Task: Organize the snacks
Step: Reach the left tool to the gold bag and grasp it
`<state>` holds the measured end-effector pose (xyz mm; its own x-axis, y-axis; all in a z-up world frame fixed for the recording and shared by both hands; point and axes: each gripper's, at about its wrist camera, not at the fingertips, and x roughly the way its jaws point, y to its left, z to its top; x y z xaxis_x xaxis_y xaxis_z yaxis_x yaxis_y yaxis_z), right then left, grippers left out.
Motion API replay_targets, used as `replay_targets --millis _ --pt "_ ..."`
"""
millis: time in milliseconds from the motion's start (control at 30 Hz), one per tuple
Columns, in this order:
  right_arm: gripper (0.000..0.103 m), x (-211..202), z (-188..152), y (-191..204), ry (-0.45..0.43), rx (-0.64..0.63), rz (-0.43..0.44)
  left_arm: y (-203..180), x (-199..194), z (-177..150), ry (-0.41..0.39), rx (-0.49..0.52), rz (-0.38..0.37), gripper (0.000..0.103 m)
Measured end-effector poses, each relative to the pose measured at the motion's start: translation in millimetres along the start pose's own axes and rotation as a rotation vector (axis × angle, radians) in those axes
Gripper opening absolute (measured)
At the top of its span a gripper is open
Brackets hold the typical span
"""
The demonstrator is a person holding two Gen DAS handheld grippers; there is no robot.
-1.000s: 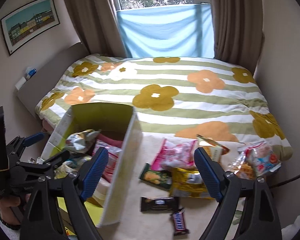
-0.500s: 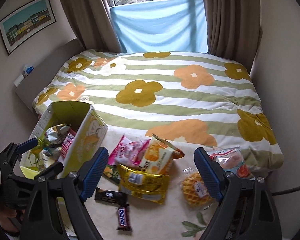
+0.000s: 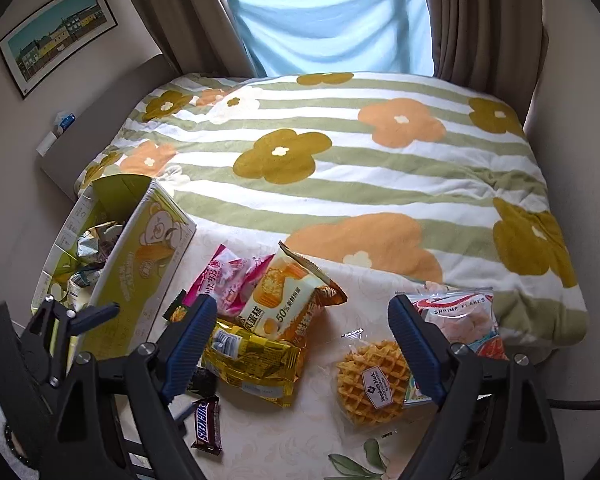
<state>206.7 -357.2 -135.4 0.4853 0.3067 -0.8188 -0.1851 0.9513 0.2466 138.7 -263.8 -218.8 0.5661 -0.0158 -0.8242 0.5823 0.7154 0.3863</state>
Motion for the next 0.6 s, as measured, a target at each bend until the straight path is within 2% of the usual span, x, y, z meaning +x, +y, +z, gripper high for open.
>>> replay_targets --millis 133,233,333,400,600 --pt "0.085 14.4 0.6 -11.7 0.023 0.027 0.016 -29.0 30.8 1.2 0.045 0.195 -0.008 0.103" --pt "0.085 28.2 0.4 -16.7 0.048 0.029 0.017 -40.7 43.5 4.9 0.048 0.276 -0.025 0.103" --pt "0.085 42.7 1.6 -22.6 0.074 0.041 0.029 -46.3 54.7 9.0 0.057 0.314 -0.066 0.103" --pt "0.085 51.0 2.3 -24.7 0.094 0.044 0.040 -48.3 62.5 10.6 0.068 0.326 -0.091 0.099" --pt "0.085 88.1 0.2 -37.5 0.217 0.089 0.165 -51.5 73.0 12.3 0.063 0.374 -0.092 0.096"
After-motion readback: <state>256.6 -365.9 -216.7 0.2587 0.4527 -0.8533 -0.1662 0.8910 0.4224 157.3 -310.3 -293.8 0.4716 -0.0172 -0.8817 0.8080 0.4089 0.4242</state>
